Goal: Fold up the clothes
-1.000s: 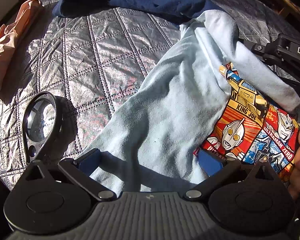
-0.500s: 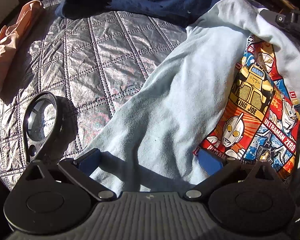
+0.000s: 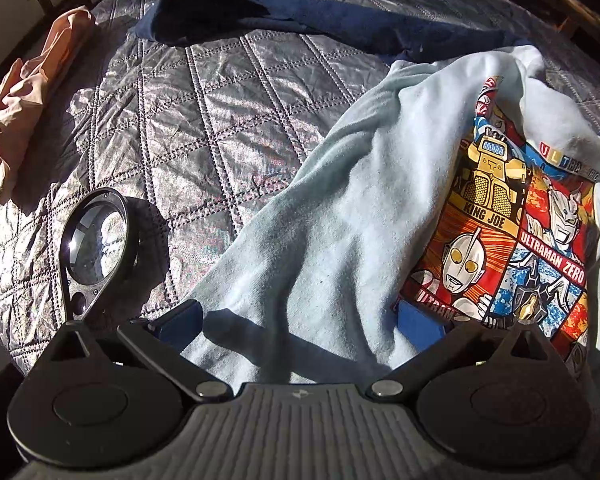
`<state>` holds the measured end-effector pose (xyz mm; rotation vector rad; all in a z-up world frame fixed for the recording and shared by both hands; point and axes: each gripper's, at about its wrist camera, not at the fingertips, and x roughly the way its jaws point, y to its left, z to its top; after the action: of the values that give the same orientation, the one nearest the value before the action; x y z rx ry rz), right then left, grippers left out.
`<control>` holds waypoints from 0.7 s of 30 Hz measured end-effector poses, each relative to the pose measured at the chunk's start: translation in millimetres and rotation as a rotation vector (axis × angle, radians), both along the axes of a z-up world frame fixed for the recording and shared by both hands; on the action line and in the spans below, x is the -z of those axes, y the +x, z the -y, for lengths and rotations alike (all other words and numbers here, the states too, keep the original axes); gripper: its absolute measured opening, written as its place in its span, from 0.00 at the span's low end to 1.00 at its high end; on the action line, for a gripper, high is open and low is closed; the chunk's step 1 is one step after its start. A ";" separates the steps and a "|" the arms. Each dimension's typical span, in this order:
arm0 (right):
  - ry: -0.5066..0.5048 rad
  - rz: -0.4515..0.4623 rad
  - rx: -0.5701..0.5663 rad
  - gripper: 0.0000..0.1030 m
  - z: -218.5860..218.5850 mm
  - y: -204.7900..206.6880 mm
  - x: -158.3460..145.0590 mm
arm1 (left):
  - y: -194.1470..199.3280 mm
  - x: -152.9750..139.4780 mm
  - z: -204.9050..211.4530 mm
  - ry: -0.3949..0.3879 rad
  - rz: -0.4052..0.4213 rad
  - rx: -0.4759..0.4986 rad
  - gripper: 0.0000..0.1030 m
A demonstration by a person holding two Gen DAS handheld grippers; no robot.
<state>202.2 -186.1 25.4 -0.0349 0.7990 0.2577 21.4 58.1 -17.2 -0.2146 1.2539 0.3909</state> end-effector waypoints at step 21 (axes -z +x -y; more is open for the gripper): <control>-0.743 0.187 -0.341 0.27 -25.7 -105.8 37.0 | 16.7 5.2 5.3 0.001 0.005 0.011 1.00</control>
<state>96.4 -160.3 -11.6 -0.8880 0.6625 0.2614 38.1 52.7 -22.3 -0.2076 1.2499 0.3813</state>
